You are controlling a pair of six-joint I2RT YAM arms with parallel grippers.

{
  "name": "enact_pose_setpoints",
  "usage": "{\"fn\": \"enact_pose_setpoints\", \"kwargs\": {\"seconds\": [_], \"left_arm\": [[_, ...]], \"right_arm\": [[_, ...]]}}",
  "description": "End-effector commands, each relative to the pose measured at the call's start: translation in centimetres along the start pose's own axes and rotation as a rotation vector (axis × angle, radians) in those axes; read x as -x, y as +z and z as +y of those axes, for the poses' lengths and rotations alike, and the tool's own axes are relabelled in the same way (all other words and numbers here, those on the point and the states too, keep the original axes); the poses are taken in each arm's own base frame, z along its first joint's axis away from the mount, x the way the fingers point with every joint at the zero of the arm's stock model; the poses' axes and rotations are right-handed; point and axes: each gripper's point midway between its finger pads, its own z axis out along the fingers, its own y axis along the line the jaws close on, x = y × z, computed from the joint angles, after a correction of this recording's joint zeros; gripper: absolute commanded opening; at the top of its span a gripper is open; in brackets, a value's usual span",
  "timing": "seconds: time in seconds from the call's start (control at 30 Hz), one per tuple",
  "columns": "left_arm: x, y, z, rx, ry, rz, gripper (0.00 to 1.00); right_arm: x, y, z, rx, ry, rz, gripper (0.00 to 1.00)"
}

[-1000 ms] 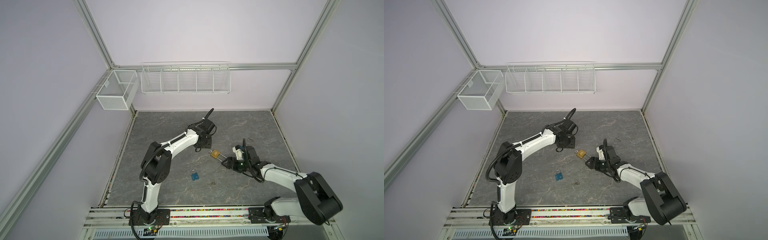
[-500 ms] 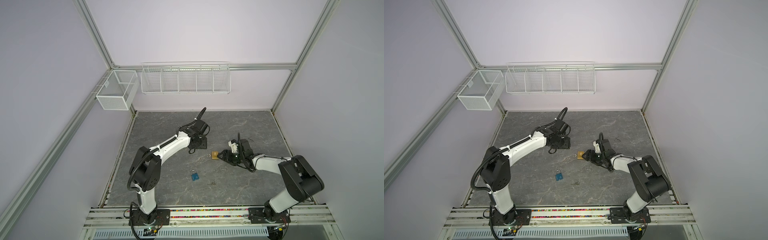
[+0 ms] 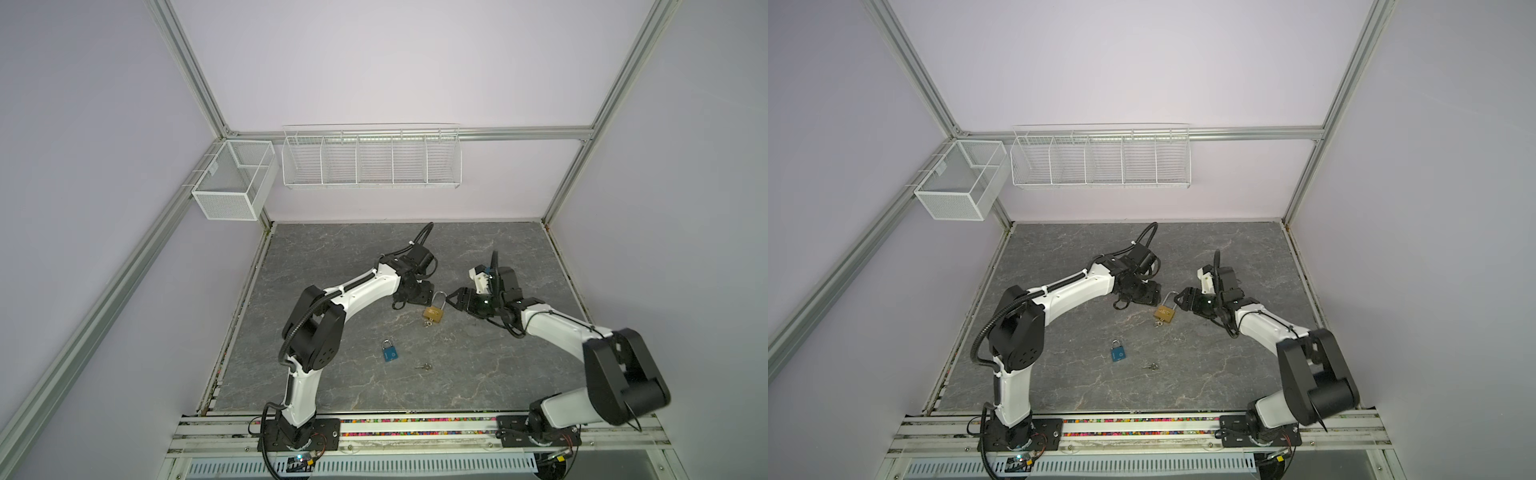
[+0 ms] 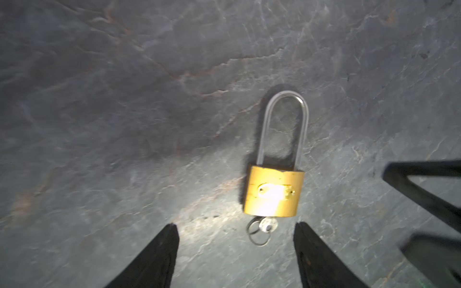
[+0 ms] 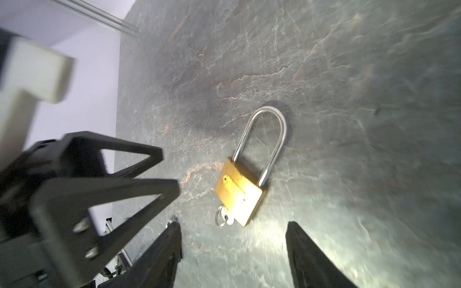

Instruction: Unlock with the key

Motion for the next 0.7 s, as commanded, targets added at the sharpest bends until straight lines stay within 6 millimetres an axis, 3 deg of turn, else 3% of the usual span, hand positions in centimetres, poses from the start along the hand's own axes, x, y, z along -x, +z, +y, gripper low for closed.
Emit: {"fn": "enact_pose_setpoints", "kwargs": {"seconds": [0.0, 0.13, 0.3, 0.47, 0.67], "left_arm": [[1.7, 0.5, -0.3, 0.04, -0.065, -0.024, 0.73], [2.6, 2.4, -2.4, 0.043, 0.03, 0.049, 0.71], [0.1, 3.2, -2.4, 0.196, 0.166, 0.167, 0.79], [-1.7, 4.0, -1.8, 0.233, 0.154, 0.202, 0.79], [-2.9, 5.0, -1.9, 0.209, 0.145, 0.242, 0.79]], "right_arm": [[-2.8, -3.4, -2.2, -0.076, 0.023, 0.004, 0.71], [-4.6, -6.1, -2.7, -0.062, 0.045, -0.03, 0.74], [-4.4, -8.7, -2.7, -0.037, 0.069, -0.101, 0.76], [-4.2, -9.5, -1.7, -0.007, 0.051, -0.097, 0.76], [-4.8, -9.4, -2.2, 0.002, 0.065, -0.099, 0.77]]}}
